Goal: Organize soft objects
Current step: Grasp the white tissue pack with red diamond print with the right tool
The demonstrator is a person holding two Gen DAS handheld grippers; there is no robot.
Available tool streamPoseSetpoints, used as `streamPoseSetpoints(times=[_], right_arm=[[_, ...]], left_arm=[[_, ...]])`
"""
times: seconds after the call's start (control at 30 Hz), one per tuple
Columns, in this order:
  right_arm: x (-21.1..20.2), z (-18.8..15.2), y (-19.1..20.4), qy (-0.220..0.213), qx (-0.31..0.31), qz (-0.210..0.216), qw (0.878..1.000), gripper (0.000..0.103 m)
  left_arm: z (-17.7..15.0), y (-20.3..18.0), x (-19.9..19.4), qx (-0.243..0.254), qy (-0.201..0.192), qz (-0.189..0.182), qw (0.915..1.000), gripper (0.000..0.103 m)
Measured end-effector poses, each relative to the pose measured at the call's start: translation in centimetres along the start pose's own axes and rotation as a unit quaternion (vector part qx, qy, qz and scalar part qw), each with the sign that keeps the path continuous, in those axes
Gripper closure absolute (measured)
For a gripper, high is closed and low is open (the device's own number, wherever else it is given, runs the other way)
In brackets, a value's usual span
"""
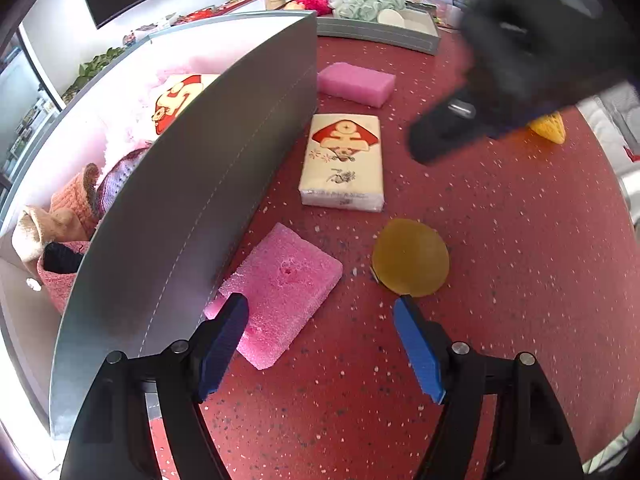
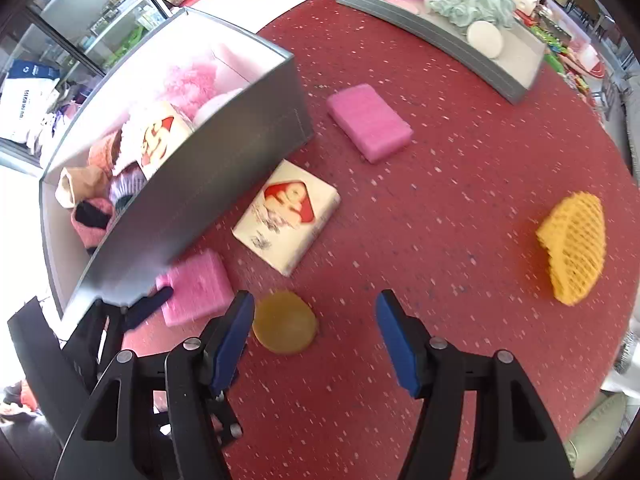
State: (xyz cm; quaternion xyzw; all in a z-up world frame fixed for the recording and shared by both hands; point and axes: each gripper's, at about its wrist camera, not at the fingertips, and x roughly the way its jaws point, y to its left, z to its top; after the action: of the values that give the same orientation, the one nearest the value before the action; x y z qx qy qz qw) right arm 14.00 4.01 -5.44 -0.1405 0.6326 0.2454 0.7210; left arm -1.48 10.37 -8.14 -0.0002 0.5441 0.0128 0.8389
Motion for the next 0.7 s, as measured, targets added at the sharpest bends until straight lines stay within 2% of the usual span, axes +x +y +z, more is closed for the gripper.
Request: streamPoseSetpoints(times=[0.2,0.33,0.4,0.5,0.57,0.6,0.7], right_arm=[[2.1,2.6,0.9,0.008,-0.002,0.019,1.0,0.036],[3.4,3.7,1.9,0.013,-0.004,0.014,1.0,0.036],[4.0,4.3,2.3,0.013,-0.002,0.015,1.0,0.036],[4.8,5.4,3.1,0.014,-0.005,0.009,1.0,0.036],[5.6,6.1,3.8,0.022,-0.01,0.001,1.0,0.036],[6.1,6.4,4.0,0.027,-0.012,-0.004,1.0,0.036],[7.2,7.0,4.6,0.041,-0.027,-0.028,0.998,0.037]], left_arm=[[-2.2,-1.6,-1.9,0.058,0.0,-0.019,0.9981,0.028],[-2.7,-1.3,-5.0,0.061,-0.057,0.014,0.9964,0.028],[-2.3,-0.8,-4.9,0.062,-0.061,0.024,0.9959,0.028],[-1.2,-0.4,-3.0,0.079,-0.053,0.035,0.9949,0.028],[-0.9,-0.3,-1.7,0.093,-0.033,0.015,0.995,0.027],[-0.7,-0.4,-1.3,0.095,-0.03,-0.002,0.9951,0.02],[-0.9,-0.9,0.5,0.106,0.022,-0.007,0.9941,0.019]])
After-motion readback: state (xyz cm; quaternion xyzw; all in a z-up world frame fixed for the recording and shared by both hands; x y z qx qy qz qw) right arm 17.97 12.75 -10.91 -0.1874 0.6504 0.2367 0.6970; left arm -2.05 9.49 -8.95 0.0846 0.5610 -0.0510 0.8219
